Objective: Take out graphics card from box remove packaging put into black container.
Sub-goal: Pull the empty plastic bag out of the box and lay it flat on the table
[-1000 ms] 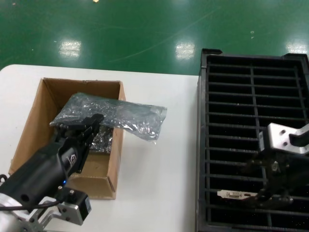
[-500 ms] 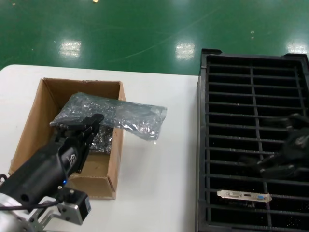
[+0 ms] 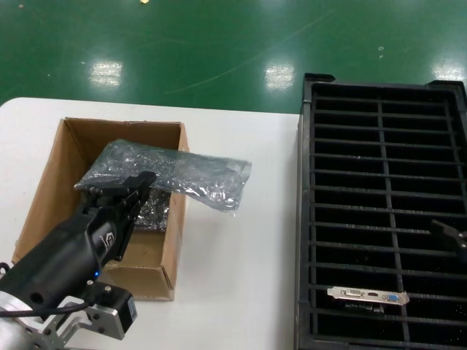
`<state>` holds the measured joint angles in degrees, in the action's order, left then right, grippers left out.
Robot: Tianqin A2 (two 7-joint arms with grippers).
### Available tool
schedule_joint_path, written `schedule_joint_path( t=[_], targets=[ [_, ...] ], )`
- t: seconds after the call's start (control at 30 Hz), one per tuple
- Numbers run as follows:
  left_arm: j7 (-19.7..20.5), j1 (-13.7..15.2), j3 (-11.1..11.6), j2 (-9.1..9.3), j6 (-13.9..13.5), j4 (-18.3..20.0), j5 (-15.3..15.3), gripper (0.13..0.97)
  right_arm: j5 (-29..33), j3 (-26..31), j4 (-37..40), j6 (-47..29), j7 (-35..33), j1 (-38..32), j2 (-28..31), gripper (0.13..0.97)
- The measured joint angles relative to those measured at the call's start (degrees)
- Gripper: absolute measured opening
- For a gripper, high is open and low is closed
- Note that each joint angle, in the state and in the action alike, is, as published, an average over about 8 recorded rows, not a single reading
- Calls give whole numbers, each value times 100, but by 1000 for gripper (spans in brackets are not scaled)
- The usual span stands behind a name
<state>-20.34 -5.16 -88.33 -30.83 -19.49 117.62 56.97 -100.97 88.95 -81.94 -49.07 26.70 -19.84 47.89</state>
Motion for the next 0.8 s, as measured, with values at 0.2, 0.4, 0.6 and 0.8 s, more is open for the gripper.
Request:
schedule_joint_path(
  t=[0.2, 0.4, 0.6, 0.8],
  targets=[
    [0, 0, 0, 0, 0, 0, 0, 140, -864, -514, 481, -671, -294, 119, -183, 934],
    [0, 0, 0, 0, 0, 0, 0, 140, -1493, -893, 951, -1231, -441, 76, -313, 962],
    [0, 0, 0, 0, 0, 0, 0, 140, -1617, -1008, 1100, -1349, -499, 63, -321, 964],
    [56, 44, -30, 1, -34, 9, 83, 140, -1622, -1013, 1107, -1354, -502, 62, -320, 966]
  ],
)
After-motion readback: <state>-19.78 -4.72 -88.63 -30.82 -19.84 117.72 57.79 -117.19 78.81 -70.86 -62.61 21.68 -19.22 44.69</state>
